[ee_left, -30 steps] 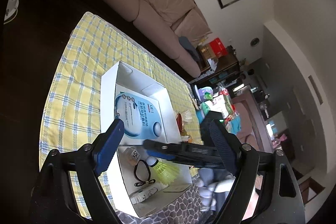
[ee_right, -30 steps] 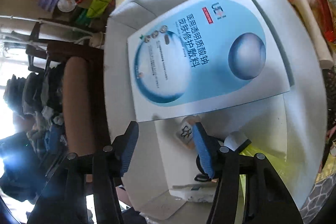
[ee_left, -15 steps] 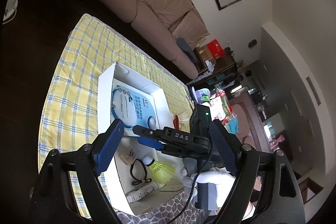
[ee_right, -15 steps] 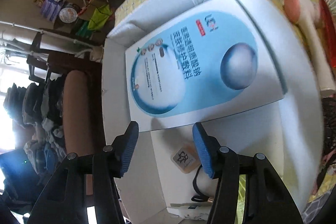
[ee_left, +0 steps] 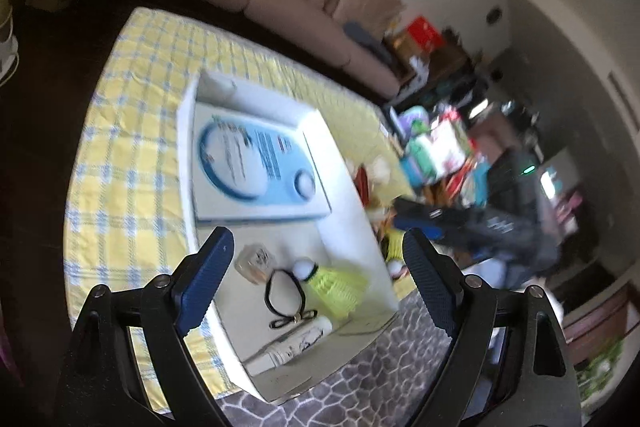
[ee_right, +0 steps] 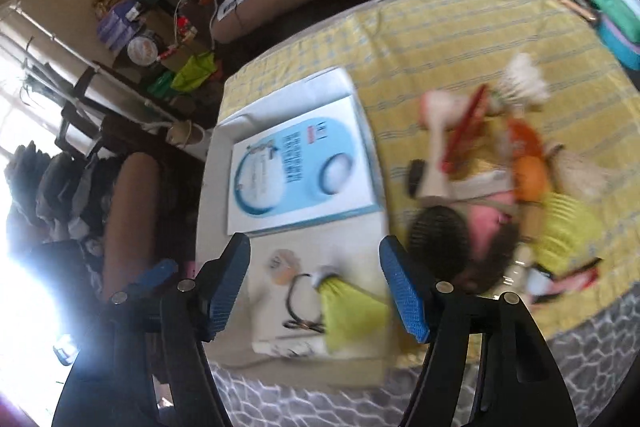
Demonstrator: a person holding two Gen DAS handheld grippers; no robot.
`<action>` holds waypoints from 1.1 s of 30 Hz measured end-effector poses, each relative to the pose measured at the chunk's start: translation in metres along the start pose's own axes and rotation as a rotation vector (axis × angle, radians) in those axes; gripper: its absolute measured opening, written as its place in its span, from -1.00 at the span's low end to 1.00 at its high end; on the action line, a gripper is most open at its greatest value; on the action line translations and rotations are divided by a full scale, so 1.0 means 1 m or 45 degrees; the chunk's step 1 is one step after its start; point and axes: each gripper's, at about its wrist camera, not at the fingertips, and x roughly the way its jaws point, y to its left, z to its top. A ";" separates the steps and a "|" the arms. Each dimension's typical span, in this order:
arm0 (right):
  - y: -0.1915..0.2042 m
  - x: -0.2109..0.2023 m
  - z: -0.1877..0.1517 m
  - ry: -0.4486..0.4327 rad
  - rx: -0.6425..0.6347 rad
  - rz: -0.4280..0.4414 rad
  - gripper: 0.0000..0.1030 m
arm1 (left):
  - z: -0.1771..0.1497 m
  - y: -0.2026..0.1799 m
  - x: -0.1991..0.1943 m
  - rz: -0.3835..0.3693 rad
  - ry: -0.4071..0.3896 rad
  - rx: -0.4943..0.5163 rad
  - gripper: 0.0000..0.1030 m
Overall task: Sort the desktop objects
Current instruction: 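Move both tools away from the white box back over the cluttered table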
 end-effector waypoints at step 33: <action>-0.268 -0.075 -0.014 -0.329 0.274 0.040 0.72 | -0.113 -0.209 0.250 0.393 0.238 0.700 0.99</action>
